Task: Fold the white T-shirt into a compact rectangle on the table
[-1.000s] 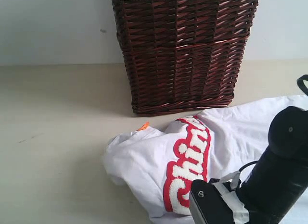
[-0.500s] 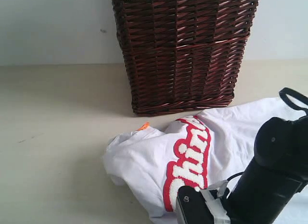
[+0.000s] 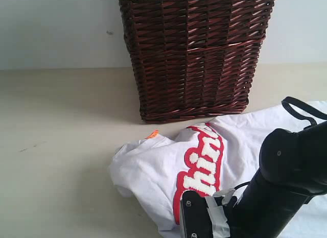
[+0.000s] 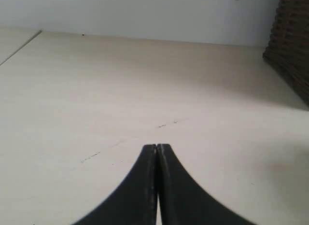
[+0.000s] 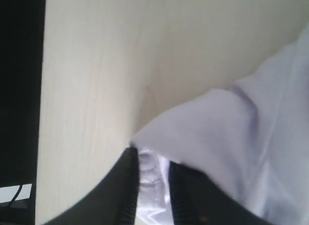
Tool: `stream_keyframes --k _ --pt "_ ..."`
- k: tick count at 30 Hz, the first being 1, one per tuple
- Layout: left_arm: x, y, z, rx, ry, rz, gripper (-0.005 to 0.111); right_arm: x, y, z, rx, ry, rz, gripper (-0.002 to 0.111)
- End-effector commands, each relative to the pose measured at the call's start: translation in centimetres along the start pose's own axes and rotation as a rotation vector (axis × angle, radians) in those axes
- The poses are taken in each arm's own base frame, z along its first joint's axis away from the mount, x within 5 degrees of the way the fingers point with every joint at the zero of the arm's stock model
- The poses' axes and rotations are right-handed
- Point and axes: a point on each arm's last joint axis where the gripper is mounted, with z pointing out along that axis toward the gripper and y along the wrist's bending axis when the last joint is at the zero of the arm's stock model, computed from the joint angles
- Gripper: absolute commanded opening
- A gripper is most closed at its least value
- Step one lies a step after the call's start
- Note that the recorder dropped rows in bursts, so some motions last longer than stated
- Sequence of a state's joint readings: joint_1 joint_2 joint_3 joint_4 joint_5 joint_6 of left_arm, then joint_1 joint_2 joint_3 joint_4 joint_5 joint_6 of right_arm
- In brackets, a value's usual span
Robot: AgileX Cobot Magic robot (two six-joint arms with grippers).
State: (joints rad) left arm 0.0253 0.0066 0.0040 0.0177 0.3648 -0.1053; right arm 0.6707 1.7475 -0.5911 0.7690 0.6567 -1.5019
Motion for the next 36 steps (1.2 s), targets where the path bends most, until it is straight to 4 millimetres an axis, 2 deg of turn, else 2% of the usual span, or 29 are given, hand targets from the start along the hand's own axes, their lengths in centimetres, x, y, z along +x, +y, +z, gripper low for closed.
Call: stream_keyframes --k 1,4,6,11,13,20,23,27,31,33,36 --pt "-0.2 -0.1 -0.1 0.008 -0.021 -0.004 0.0 1.1 -0.1 0.9 -0.002 0.083 -0.044 0.003" --pt "-0.2 -0.1 -0.1 0.008 -0.021 -0.004 0.0 1.0 -0.1 0.7 -0.003 0.081 -0.025 0.0" --pt "-0.2 -0.1 -0.1 0.008 -0.021 -0.004 0.0 0.7 0.6 -0.2 -0.026 0.063 -0.05 0.0" --pt "-0.2 -0.1 -0.1 0.008 -0.021 -0.004 0.0 0.1 4.9 -3.9 -0.254 -0.011 -0.248 0.0" --pt "-0.2 -0.1 -0.1 0.008 -0.021 -0.004 0.0 -0.3 5.8 -4.7 -0.302 -0.068 -0.297 0.0" --pt "-0.2 -0.1 -0.1 0.008 -0.021 -0.004 0.0 -3.7 6.1 -5.7 -0.29 -0.454 -0.212 0.0" --pt "-0.2 -0.1 -0.1 0.008 -0.021 -0.004 0.0 -4.0 6.5 -6.0 -0.338 -0.506 -0.204 0.0" --pt "-0.2 -0.1 -0.1 0.008 -0.021 -0.004 0.0 -3.8 6.9 -6.1 -0.385 -0.491 -0.227 0.0" --pt "-0.2 -0.1 -0.1 0.008 -0.021 -0.004 0.0 -3.1 7.0 -5.8 -0.406 -0.39 -0.193 0.002" --pt "-0.2 -0.1 -0.1 0.008 -0.021 -0.004 0.0 -2.5 7.0 -5.6 -0.414 -0.327 -0.179 0.01" --pt "-0.2 -0.1 -0.1 0.008 -0.021 -0.004 0.0 -1.9 7.0 -5.4 -0.414 -0.251 -0.196 0.027"
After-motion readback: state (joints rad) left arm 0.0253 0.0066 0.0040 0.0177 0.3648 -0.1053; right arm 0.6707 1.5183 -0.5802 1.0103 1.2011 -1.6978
